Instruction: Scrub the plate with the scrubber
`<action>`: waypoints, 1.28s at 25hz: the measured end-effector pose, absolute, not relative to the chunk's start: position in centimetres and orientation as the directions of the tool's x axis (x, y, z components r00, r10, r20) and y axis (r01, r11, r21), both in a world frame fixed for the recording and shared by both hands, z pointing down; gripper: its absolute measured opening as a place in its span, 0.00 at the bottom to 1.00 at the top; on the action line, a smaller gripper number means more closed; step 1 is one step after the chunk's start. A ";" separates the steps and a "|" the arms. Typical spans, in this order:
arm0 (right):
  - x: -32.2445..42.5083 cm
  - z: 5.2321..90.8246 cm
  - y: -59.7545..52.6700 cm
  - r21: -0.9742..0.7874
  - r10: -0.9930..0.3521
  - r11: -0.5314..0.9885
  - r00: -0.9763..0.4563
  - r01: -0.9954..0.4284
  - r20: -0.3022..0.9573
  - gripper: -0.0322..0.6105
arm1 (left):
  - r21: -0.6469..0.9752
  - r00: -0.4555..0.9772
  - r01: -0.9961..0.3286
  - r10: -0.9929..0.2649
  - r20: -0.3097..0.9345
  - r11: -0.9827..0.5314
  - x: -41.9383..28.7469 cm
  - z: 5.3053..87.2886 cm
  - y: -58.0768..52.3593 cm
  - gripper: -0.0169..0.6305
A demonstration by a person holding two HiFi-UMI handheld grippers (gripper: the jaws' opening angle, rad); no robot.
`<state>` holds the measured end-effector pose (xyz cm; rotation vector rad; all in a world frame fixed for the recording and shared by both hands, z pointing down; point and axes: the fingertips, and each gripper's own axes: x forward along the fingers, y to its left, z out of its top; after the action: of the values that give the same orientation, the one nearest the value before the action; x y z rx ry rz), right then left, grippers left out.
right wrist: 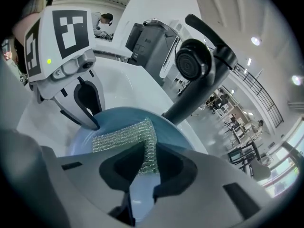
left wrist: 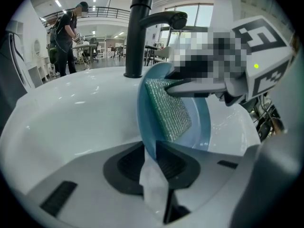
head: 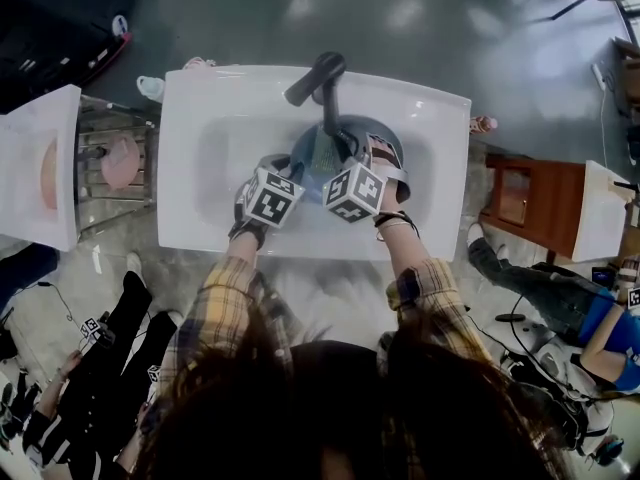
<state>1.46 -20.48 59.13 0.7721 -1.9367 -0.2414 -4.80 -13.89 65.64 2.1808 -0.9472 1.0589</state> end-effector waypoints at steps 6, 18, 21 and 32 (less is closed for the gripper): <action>-1.2 61.0 -18.5 0.424 -0.540 0.830 -0.331 -0.363 0.773 0.18 | 0.169 0.440 -0.783 -0.340 0.831 -0.599 -5.2 66.3 -13.8 0.13; -1.4 61.8 -17.3 0.409 -0.506 0.856 -0.343 -0.317 0.792 0.18 | 0.185 0.447 -0.781 -0.325 0.833 -0.597 -5.4 66.3 -13.7 0.13; -1.1 62.1 -16.9 0.392 -0.491 0.863 -0.346 -0.318 0.800 0.18 | 0.181 0.444 -0.782 -0.329 0.833 -0.597 -5.4 66.4 -13.8 0.13; 1.8 63.8 -14.8 0.333 -0.447 0.875 -0.323 -0.352 0.834 0.19 | 0.184 0.450 -0.771 -0.317 0.835 -0.609 -5.1 66.5 -13.6 0.13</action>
<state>1.81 -14.81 63.77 0.5877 -1.9405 -0.1082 -5.08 -13.62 66.50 2.1484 -0.9068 1.0715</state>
